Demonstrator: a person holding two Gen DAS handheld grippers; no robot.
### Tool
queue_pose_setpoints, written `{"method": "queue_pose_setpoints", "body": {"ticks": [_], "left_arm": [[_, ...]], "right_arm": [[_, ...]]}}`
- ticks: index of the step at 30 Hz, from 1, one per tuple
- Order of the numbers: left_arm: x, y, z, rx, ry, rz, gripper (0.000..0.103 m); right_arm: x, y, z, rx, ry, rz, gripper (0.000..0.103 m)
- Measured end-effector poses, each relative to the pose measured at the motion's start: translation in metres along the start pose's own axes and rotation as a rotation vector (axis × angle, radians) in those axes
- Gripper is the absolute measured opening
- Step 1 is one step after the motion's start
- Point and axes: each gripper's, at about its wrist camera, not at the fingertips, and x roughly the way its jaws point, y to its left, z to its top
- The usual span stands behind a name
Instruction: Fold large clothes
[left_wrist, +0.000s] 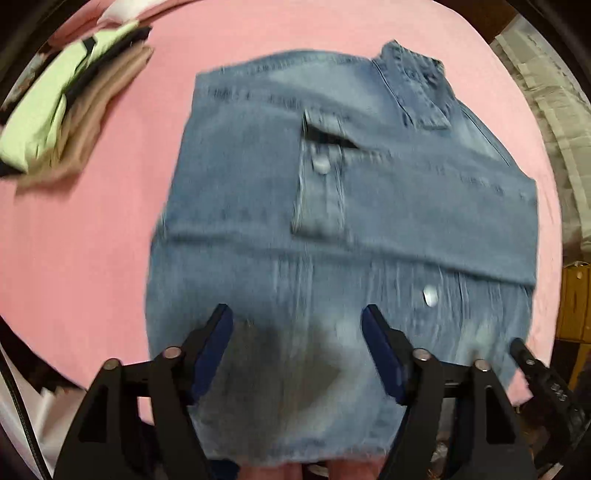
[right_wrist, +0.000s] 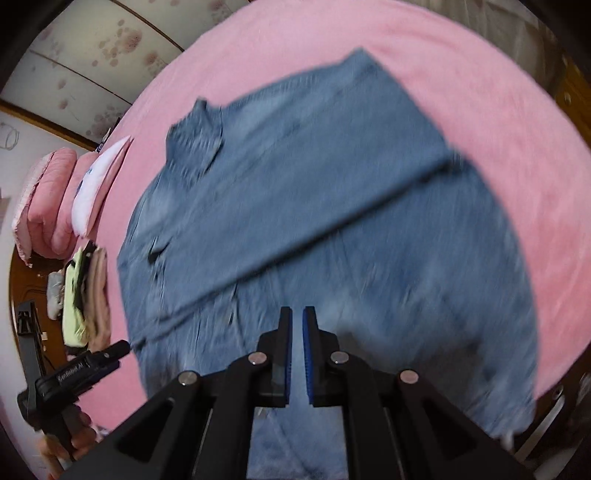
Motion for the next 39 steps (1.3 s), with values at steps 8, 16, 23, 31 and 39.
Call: {"method": "queue_pose_setpoints", "body": {"ticks": [8, 16, 23, 31, 39], "left_arm": [[0.002, -0.002, -0.076, 0.004, 0.046, -0.114, 0.075], [0.002, 0.019, -0.126, -0.089, -0.019, -0.099, 0.078], [0.0, 0.054, -0.179, -0.178, -0.122, -0.055, 0.078], [0.02, 0.108, -0.252, -0.398, -0.296, -0.044, 0.078], [0.043, 0.136, -0.276, -0.4, -0.415, -0.081, 0.078]], "right_arm": [[-0.003, 0.012, -0.058, -0.011, 0.018, 0.084, 0.05], [-0.03, -0.007, -0.098, -0.045, -0.034, 0.185, 0.063], [-0.058, -0.061, -0.146, -0.084, -0.113, 0.168, 0.069], [-0.07, -0.15, -0.178, -0.004, -0.195, 0.15, 0.069], [-0.046, -0.209, -0.165, 0.01, -0.295, 0.117, 0.069]]}}
